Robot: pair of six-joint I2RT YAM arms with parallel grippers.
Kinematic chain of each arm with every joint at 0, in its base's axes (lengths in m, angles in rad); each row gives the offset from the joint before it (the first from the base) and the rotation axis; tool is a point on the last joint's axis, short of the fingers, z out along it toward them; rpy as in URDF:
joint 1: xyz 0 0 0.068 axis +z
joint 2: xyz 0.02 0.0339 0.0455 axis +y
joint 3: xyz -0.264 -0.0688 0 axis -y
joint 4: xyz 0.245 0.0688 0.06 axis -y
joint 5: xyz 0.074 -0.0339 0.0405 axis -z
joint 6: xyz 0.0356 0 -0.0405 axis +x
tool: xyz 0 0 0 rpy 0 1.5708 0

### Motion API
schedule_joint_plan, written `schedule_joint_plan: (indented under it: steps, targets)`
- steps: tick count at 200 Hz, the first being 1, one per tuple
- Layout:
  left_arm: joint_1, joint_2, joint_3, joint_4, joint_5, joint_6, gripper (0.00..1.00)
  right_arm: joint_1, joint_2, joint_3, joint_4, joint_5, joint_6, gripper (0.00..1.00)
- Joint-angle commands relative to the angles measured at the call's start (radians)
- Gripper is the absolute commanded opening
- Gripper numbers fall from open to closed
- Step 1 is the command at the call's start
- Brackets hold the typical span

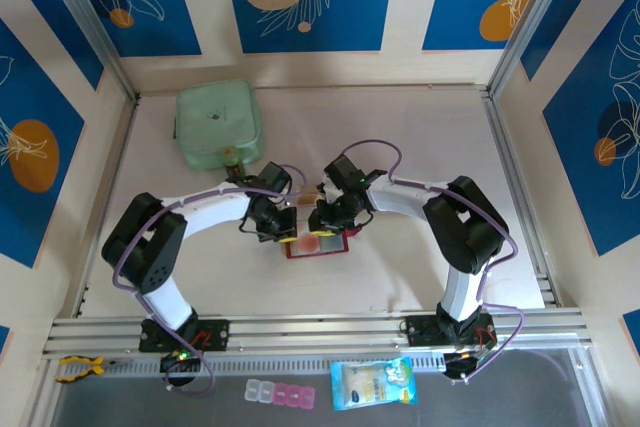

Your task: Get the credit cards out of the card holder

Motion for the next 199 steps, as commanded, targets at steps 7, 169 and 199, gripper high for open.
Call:
schedule_joint_plan:
  steps: [7,169,199]
  targets:
    - [-0.007,0.027,0.001,-0.005,0.015,0.023,0.0,-0.001,0.028,-0.011,0.019,-0.061,0.012,0.24]
    - [-0.006,0.03,-0.012,-0.036,-0.027,0.034,0.0,0.0,0.037,0.011,-0.079,0.078,-0.031,0.24]
    - [-0.005,0.023,-0.005,-0.038,-0.027,0.032,0.0,0.008,0.021,0.011,-0.071,0.075,-0.041,0.24]
